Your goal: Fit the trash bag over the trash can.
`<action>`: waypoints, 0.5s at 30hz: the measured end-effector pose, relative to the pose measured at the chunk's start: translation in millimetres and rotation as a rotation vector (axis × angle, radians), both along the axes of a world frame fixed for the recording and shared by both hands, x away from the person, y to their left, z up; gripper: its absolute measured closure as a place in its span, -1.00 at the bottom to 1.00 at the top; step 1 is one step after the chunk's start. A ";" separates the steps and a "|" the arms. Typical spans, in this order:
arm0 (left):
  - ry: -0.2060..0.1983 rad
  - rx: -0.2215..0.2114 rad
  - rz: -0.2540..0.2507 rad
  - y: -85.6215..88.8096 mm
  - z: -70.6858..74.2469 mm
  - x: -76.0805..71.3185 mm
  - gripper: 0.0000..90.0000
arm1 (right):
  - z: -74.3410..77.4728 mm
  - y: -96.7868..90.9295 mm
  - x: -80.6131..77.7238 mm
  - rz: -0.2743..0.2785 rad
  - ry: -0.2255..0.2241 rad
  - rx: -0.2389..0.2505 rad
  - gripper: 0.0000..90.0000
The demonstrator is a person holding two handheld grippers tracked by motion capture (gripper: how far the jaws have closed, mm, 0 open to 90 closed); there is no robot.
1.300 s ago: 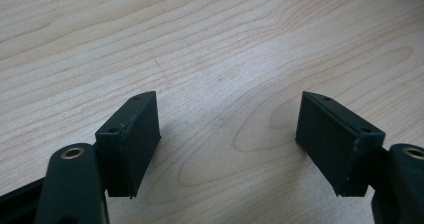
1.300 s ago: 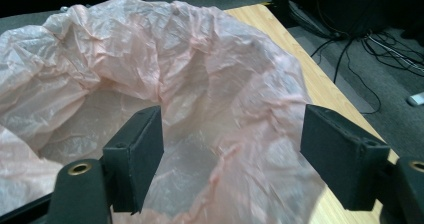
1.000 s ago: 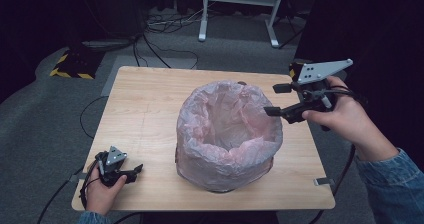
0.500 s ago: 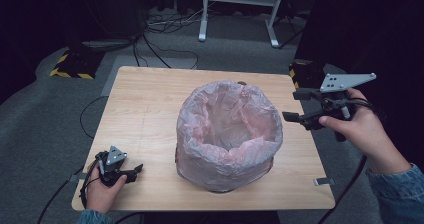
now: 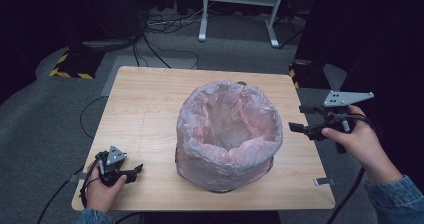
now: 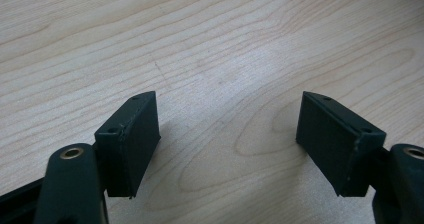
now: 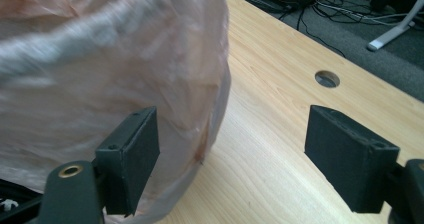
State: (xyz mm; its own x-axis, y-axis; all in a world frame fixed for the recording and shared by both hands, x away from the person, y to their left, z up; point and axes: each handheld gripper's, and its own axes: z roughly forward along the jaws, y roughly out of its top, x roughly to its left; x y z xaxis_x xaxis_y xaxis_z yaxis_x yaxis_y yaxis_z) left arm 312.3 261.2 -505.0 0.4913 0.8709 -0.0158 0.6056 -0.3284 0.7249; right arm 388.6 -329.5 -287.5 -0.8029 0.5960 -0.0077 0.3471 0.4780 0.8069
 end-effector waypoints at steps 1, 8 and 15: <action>0.000 0.000 0.000 0.0 0.0 0.0 -0.44 | -4.0 -2.5 0.6 -0.006 0.003 0.002 -0.50; 0.000 0.000 0.000 0.0 0.0 0.0 -0.44 | -29.6 -16.3 1.9 -0.043 0.020 -0.007 -0.50; 0.000 0.000 0.000 -0.1 0.0 0.0 -0.44 | -50.8 -25.6 -0.2 -0.069 0.034 -0.017 -0.49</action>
